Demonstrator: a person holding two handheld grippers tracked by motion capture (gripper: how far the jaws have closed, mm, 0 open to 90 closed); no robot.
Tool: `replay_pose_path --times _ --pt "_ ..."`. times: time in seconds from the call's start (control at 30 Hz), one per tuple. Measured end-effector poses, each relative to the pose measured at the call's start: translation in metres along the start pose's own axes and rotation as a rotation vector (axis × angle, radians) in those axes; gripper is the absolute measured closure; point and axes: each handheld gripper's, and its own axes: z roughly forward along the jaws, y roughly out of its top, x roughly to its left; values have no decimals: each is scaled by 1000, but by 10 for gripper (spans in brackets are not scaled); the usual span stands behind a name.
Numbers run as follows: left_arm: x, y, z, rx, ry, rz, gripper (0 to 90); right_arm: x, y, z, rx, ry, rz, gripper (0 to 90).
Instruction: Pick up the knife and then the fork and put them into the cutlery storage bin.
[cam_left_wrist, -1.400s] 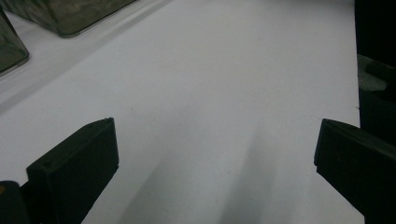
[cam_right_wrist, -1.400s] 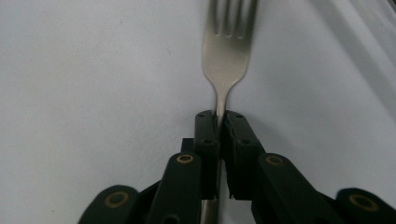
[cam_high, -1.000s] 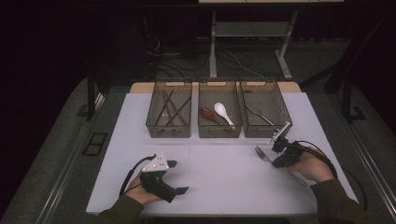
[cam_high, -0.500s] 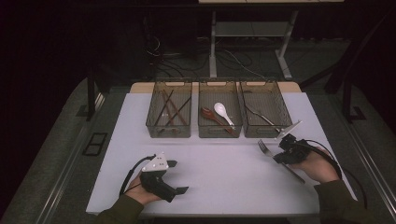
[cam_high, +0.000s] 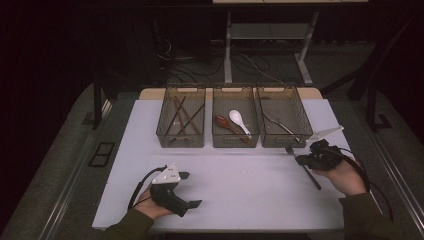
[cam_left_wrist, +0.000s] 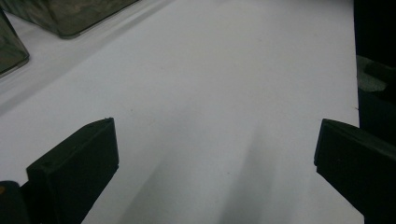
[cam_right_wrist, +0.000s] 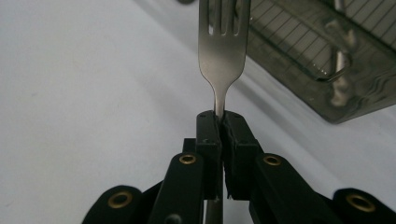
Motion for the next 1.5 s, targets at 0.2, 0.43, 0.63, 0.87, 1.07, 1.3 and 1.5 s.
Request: replay_pose_path --times 0.2,0.43,0.63,0.87,1.07,1.3,1.5 --pt "0 0 0 0 -1 1 0 -4 -3 -5 -72 5 29 857" --pt "0 0 0 -1 -1 0 0 -9 -6 -11 -168 17 58 857" --pt "0 0 0 -1 -1 0 0 -11 -8 -18 -250 13 82 858" --pt "0 0 0 1 1 0 0 -14 -9 -24 -293 9 98 859" --pt "0 0 0 0 2 0 0 -20 -7 -27 -330 7 107 859" --pt "0 0 0 0 2 0 0 -26 -2 -31 -358 0 124 859" --pt "1 0 0 0 2 0 0 -31 3 -34 -386 -10 138 859"
